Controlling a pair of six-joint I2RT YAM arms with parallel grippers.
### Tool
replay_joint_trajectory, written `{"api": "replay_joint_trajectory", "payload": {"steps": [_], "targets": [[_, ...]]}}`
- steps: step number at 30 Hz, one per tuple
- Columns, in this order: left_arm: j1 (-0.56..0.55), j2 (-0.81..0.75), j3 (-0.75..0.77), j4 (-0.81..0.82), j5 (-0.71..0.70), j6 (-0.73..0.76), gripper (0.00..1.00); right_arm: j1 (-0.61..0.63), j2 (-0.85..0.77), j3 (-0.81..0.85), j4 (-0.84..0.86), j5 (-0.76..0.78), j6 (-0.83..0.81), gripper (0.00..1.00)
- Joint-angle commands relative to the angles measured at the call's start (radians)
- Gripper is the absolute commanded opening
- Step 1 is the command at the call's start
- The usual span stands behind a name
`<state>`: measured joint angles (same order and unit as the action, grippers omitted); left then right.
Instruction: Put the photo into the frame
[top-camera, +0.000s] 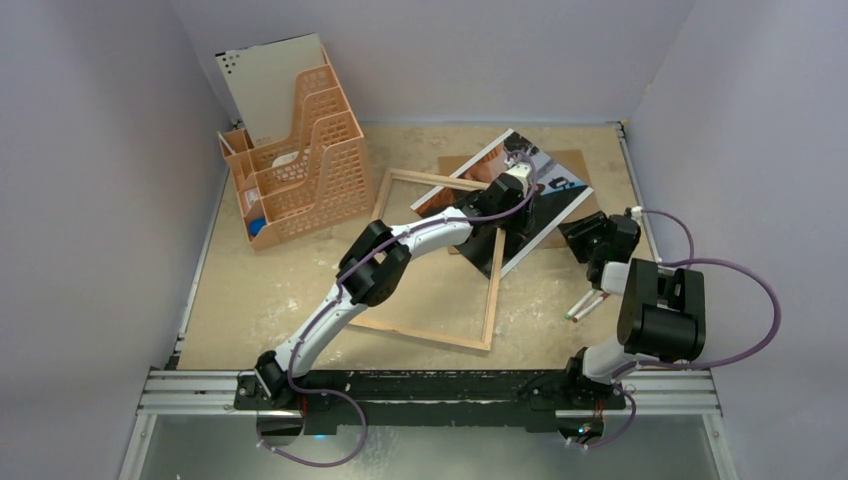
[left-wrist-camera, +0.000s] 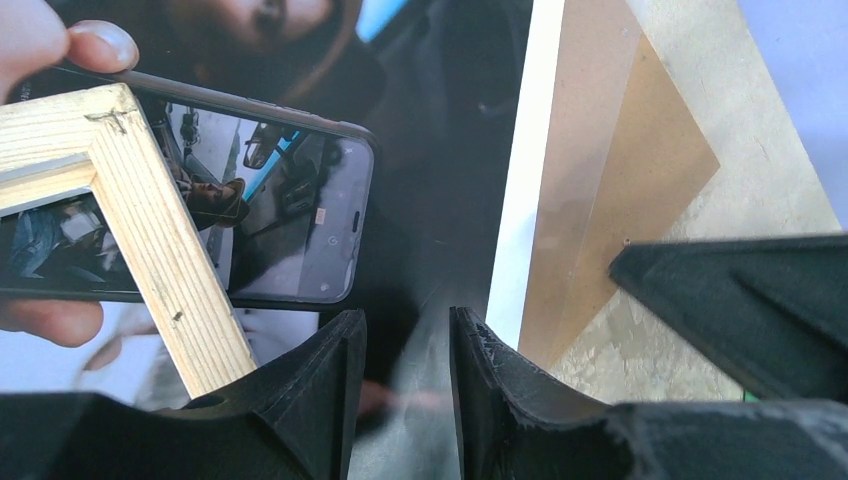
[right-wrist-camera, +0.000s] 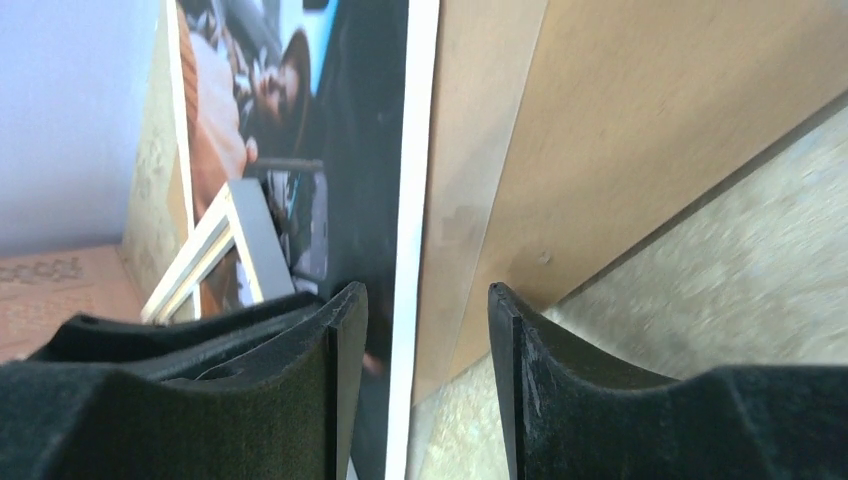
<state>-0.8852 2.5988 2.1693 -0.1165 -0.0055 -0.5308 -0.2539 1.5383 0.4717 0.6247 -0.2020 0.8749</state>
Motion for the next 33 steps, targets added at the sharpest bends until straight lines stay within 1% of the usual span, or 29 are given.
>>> {"api": "replay_joint_trajectory", "payload": {"steps": [1, 5, 8, 14, 20, 26, 30, 33], "targets": [[0.024, 0.049, -0.037, -0.095, 0.001, 0.023, 0.40, -0.065, 0.002, 0.084, -0.102, 0.064, -0.100, 0.51], [0.025, 0.036, -0.034, -0.058, 0.053, 0.031, 0.43, -0.145, 0.030, 0.174, -0.169, 0.068, -0.179, 0.51], [0.026, 0.034, -0.024, -0.025, 0.079, 0.032, 0.45, -0.171, 0.055, 0.203, -0.147, 0.054, -0.194, 0.51], [0.025, 0.042, -0.009, 0.050, 0.122, 0.066, 0.49, -0.181, 0.141, 0.288, -0.117, 0.046, -0.251, 0.51], [0.025, 0.050, 0.012, 0.101, 0.106, 0.107, 0.61, -0.180, 0.240, 0.381, -0.135, 0.096, -0.280, 0.53], [0.024, 0.069, 0.025, 0.174, 0.082, 0.135, 0.68, -0.182, 0.339, 0.464, -0.145, 0.101, -0.308, 0.55], [0.024, 0.070, 0.052, 0.207, 0.098, 0.165, 0.73, -0.184, 0.380, 0.522, -0.197, 0.068, -0.304, 0.55], [0.024, 0.051, 0.031, 0.260, 0.129, 0.175, 0.77, -0.185, 0.406, 0.545, -0.209, 0.011, -0.289, 0.55]]}}
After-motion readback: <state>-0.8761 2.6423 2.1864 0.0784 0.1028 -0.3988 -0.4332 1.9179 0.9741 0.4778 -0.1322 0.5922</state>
